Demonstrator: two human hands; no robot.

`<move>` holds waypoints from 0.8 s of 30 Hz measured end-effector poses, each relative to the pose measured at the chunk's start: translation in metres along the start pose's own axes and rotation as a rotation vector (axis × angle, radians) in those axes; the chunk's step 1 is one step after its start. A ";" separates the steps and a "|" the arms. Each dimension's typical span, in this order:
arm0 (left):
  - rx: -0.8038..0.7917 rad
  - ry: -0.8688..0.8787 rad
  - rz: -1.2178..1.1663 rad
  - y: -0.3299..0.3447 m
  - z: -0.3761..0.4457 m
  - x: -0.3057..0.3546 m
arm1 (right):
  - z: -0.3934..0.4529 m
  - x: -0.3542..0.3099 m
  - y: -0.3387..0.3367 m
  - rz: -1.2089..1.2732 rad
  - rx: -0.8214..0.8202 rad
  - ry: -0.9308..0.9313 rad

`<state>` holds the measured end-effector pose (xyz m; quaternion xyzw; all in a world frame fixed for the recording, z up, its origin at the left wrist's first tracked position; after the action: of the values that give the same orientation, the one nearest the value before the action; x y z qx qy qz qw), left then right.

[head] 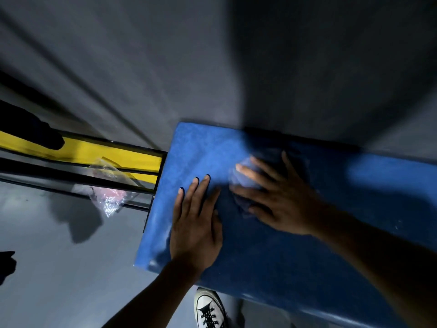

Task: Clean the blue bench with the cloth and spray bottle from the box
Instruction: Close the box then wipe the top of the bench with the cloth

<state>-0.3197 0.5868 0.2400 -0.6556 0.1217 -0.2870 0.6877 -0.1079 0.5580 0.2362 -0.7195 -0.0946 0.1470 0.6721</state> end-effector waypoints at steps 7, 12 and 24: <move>0.018 -0.023 -0.036 -0.004 0.002 0.002 | 0.035 0.025 -0.008 0.144 0.129 0.562; -0.021 -0.051 0.019 -0.007 0.000 0.006 | 0.015 0.003 -0.004 0.252 0.220 0.878; -0.076 -0.086 -0.053 -0.010 0.002 0.009 | -0.133 -0.088 -0.003 0.189 0.062 0.690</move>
<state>-0.3138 0.5835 0.2517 -0.6961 0.0855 -0.2720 0.6589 -0.1452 0.4044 0.2535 -0.7115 0.2095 -0.0404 0.6695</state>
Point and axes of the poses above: each hand's wrist, its own z-axis towards the middle knuckle, its own y-axis out of the palm, x = y × z, the point moved 4 cm from there along z, towards the middle knuckle, and after that the axes turned 3 degrees about z, right-handed, at the moved point
